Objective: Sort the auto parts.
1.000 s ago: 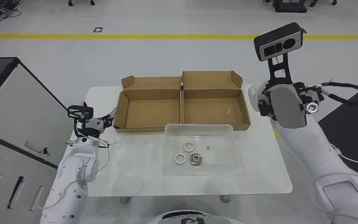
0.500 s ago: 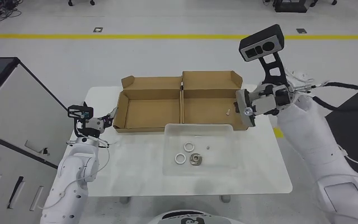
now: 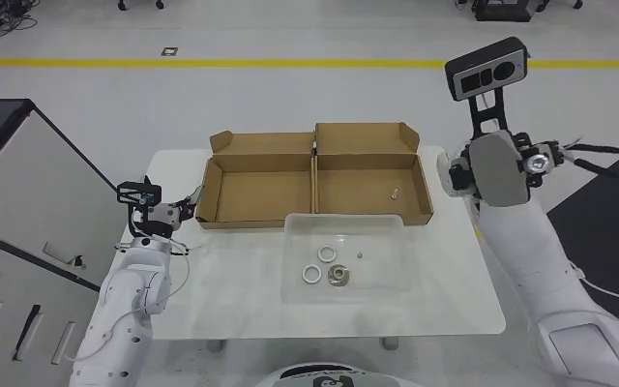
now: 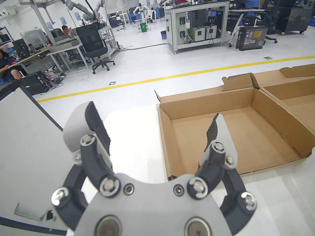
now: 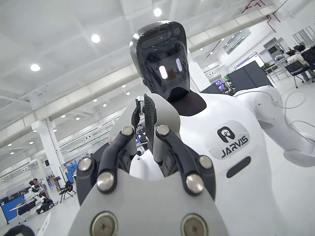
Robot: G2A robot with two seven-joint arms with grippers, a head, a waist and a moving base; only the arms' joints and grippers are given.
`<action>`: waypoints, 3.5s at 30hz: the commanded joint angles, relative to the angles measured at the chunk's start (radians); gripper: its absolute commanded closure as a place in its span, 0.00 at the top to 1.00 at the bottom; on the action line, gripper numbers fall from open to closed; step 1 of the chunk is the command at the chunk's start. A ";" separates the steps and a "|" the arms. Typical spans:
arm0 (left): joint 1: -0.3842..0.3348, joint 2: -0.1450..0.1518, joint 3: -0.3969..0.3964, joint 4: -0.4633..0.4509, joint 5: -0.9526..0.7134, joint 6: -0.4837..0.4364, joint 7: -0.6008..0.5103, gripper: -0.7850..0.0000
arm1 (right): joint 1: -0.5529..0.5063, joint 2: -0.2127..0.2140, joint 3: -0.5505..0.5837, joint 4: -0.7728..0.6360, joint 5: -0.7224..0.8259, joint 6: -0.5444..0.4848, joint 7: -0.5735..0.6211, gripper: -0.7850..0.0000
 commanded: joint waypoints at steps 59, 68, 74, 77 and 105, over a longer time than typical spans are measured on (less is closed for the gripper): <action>0.000 0.000 0.000 0.000 0.000 0.000 0.000 1.00 | -0.172 0.048 0.425 0.054 -0.632 0.373 -0.070 0.00; 0.000 0.000 0.000 0.000 0.000 0.000 0.000 1.00 | -0.135 0.116 0.513 0.064 -1.242 0.521 -0.031 0.00; 0.000 0.000 0.000 0.000 0.000 0.000 0.000 1.00 | -0.010 0.133 0.372 0.133 -1.568 0.478 -0.007 0.00; 0.000 0.000 0.000 0.000 0.000 0.000 0.000 1.00 | 0.063 0.130 0.265 0.188 -1.704 0.447 -0.016 0.00; 0.000 0.000 0.000 0.000 0.000 0.000 0.000 1.00 | 0.299 -0.033 -0.397 0.627 -2.105 0.426 -0.249 0.00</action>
